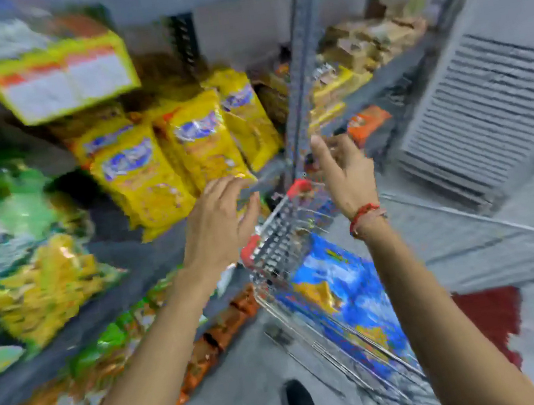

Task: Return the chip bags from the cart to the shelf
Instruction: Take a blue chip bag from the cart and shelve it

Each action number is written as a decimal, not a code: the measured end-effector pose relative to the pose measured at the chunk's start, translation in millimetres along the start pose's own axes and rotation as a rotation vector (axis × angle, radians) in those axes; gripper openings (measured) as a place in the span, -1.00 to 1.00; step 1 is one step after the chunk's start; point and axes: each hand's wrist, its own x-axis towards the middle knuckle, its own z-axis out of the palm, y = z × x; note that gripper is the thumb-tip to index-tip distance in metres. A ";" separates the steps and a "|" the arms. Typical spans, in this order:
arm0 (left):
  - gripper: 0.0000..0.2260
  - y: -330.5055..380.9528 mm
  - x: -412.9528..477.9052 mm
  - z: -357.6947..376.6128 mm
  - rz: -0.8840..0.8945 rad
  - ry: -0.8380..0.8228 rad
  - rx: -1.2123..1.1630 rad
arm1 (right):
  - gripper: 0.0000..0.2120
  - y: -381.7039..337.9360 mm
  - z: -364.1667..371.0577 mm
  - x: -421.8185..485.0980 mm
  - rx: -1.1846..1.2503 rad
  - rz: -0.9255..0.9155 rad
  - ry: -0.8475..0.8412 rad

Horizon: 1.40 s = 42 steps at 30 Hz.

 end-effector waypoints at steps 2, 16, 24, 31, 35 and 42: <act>-0.67 2.8 -4.2 49.9 -0.028 -0.138 -0.080 | -0.71 61.4 -14.3 -2.8 -0.085 0.176 -0.010; -0.66 -32.4 -41.3 302.5 -0.484 -0.864 -0.145 | -0.58 345.7 -12.6 -66.7 -0.133 1.098 -0.133; -0.34 -67.5 -55.6 379.3 -0.766 -1.088 0.004 | -0.24 382.3 28.1 -67.7 0.168 1.256 -0.096; -0.25 -96.4 -74.7 415.5 -0.923 -1.127 -0.034 | -0.20 409.9 52.7 -60.2 0.224 1.281 0.022; -0.18 -99.5 -78.3 419.6 -1.043 -1.129 -0.078 | -0.19 418.3 49.4 -53.0 0.241 1.255 0.049; 0.05 -119.1 -85.2 419.6 -1.164 -1.149 -0.278 | -0.31 403.6 23.6 -43.8 0.319 1.162 0.026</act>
